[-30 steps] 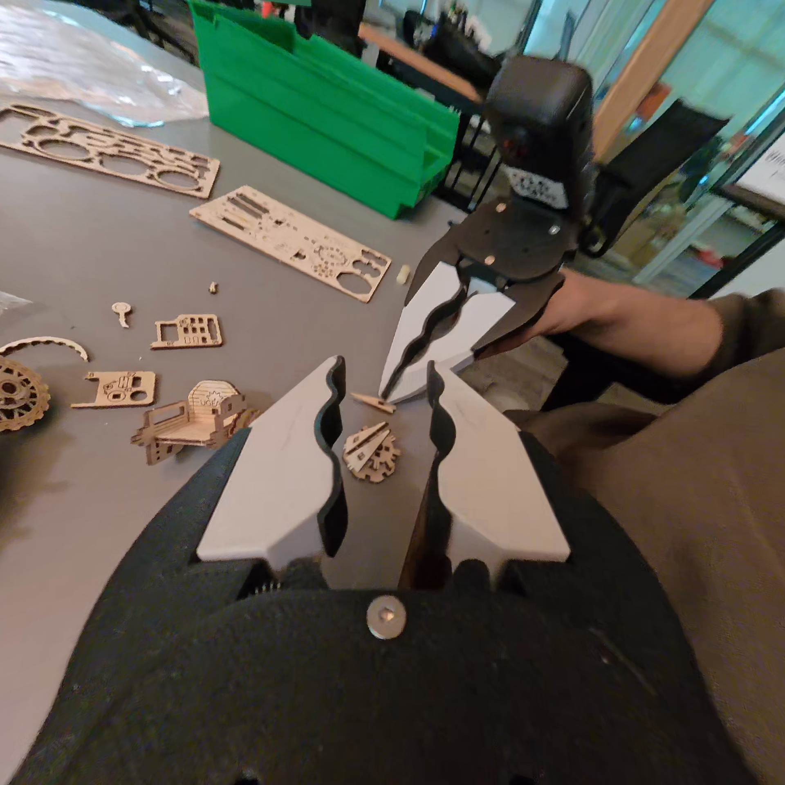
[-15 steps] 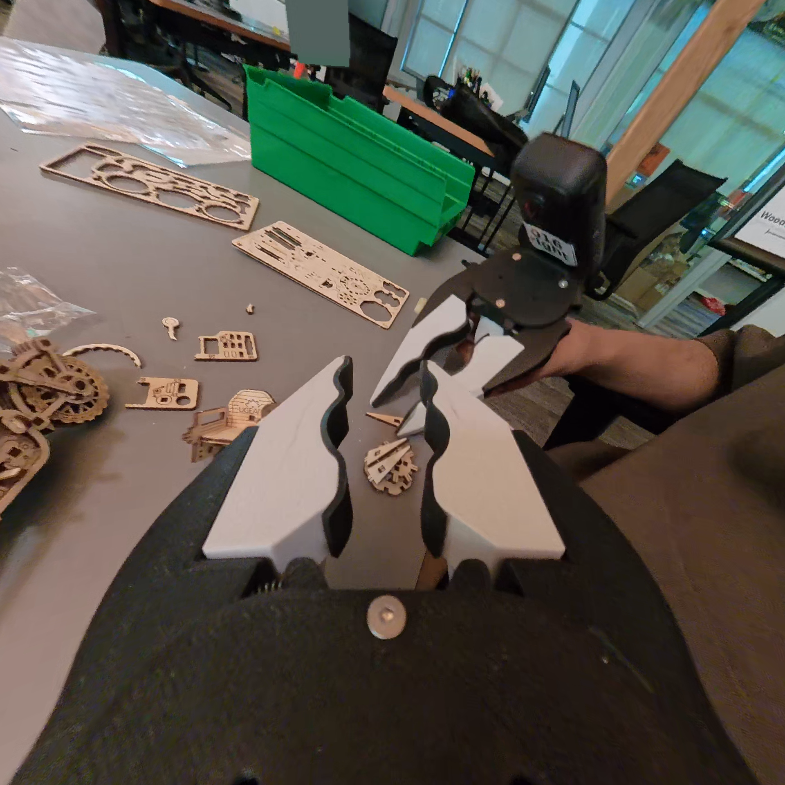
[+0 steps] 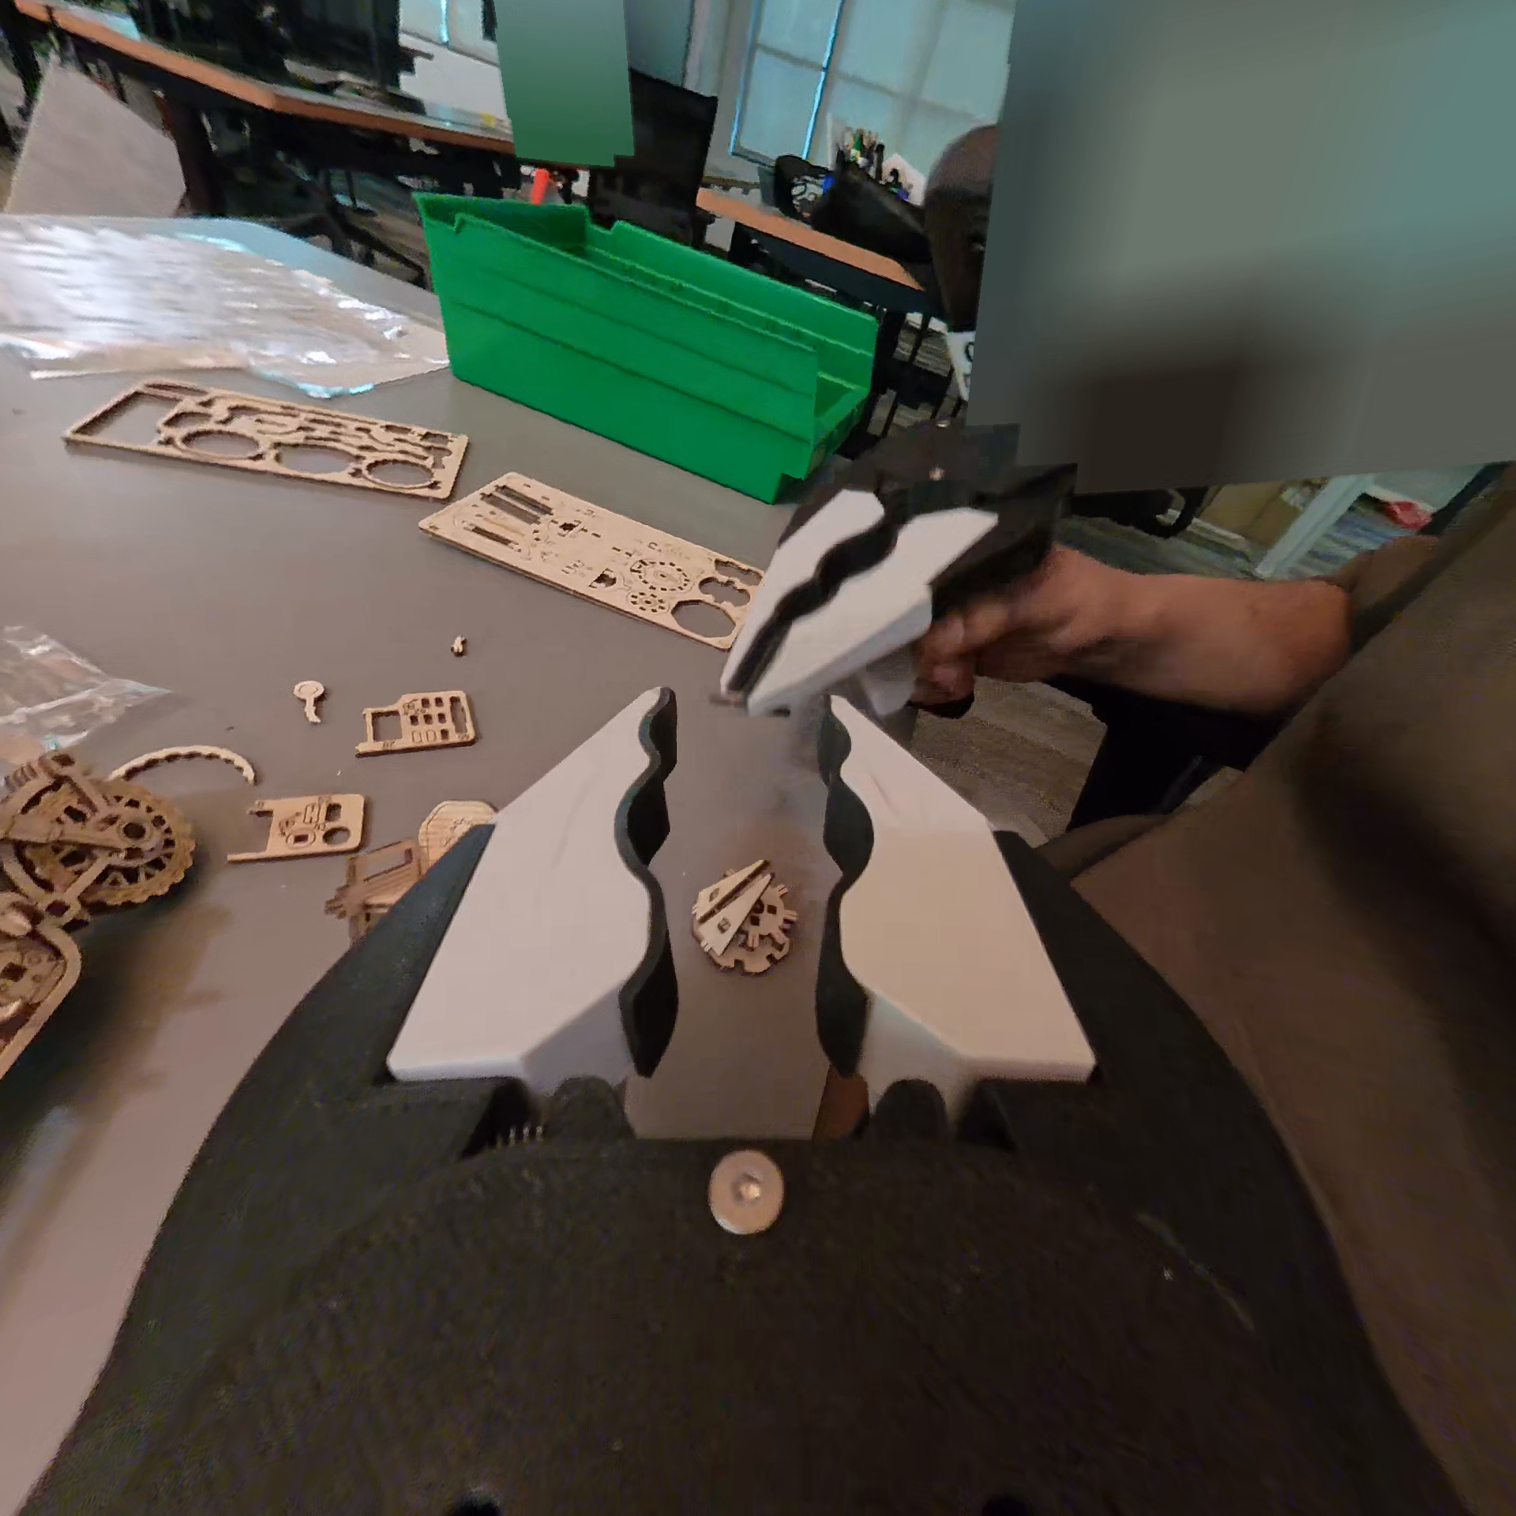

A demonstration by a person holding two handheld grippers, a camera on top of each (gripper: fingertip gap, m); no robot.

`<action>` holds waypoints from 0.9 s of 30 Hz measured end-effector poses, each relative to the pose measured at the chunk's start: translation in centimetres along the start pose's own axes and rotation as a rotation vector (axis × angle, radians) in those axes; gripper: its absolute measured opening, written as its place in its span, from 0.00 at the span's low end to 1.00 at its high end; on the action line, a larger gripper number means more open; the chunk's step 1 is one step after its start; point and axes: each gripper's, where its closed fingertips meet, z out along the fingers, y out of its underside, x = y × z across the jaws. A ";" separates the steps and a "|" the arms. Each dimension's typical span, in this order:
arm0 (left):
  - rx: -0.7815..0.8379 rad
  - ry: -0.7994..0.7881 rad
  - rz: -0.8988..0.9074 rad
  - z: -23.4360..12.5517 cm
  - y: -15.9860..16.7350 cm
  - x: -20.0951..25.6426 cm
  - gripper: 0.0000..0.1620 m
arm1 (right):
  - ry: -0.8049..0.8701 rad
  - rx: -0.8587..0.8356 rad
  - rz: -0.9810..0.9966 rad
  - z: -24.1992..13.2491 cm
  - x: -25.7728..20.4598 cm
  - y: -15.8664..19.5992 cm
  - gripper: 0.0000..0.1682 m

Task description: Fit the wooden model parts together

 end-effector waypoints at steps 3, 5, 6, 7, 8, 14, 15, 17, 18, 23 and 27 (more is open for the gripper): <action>0.021 0.011 0.043 0.3 -0.2 1.2 0.13 | -0.158 0.289 0.272 -1.4 -1.1 -4.3 0.02; 0.038 0.015 0.064 0.4 -0.5 1.9 0.11 | -0.219 0.398 0.432 -1.6 -1.2 -5.3 0.02; 0.045 0.017 0.071 0.5 -0.6 2.2 0.10 | -0.239 0.426 0.490 -1.4 -1.3 -5.4 0.02; 0.048 0.016 0.072 0.5 -0.6 2.5 0.10 | -0.256 0.442 0.534 -1.0 -1.6 -5.3 0.02; 0.047 0.010 0.066 0.6 -0.6 2.5 0.10 | -0.261 0.446 0.563 -0.6 -1.9 -5.3 0.02; 0.046 -0.061 -0.026 0.5 -0.6 1.2 0.03 | -0.195 0.415 0.483 1.1 -3.2 -5.1 0.02; 0.047 -0.054 -0.029 0.4 -0.7 1.2 0.03 | -0.191 0.420 0.472 1.1 -3.2 -5.2 0.02; 0.037 -0.045 -0.031 0.3 -0.6 1.2 0.02 | -0.195 0.418 0.461 1.1 -3.3 -5.3 0.02; 0.032 -0.046 -0.021 0.2 -0.6 1.2 0.02 | -0.208 0.419 0.462 1.1 -3.4 -5.3 0.02; -0.003 -0.022 0.082 -0.1 -0.2 1.5 0.01 | -0.279 0.391 0.493 0.8 -3.5 -4.9 0.02; -0.025 0.086 0.013 -0.1 0.0 2.3 0.00 | -0.276 0.328 0.462 1.0 -3.5 -4.1 0.00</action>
